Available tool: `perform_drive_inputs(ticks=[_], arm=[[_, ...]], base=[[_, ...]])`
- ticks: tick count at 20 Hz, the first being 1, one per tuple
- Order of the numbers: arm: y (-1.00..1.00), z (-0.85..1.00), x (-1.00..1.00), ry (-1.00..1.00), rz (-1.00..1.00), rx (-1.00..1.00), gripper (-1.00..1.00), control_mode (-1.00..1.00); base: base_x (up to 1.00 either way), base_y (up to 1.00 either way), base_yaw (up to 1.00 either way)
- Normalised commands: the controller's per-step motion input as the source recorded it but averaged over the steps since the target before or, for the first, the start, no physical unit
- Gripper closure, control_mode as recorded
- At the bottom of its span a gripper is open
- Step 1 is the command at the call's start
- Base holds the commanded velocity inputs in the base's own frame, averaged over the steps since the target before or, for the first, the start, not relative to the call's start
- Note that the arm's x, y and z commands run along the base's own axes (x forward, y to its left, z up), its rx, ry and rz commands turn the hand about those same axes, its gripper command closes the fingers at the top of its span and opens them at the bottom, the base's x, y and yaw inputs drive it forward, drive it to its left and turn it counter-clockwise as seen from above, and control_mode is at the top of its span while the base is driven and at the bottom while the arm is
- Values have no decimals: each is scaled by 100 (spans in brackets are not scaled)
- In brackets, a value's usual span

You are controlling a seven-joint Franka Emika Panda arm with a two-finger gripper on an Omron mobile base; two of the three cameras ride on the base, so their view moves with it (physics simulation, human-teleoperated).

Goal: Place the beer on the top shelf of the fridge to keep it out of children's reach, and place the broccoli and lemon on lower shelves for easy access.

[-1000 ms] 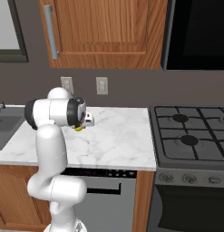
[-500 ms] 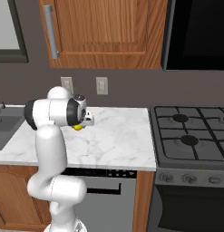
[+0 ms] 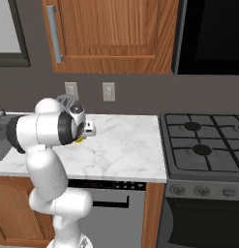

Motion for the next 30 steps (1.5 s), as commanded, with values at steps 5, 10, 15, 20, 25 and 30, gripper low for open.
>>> perform_drive_inputs(ticks=[5,10,15,20,25,30], arm=[[-15,71,-84,-25,4,0,100,-100],[-30,98,-71,-6,0,0,100,-100],[-44,100,-57,0,0,0,100,-100],[-47,100,-46,4,0,0,100,-100],[-43,93,-59,14,0,-4,100,-100],[-31,64,-81,12,0,-5,100,-100]], base=[[0,0,0],[0,0,0],[0,0,0],[0,0,0],[0,0,0],[0,0,0]])
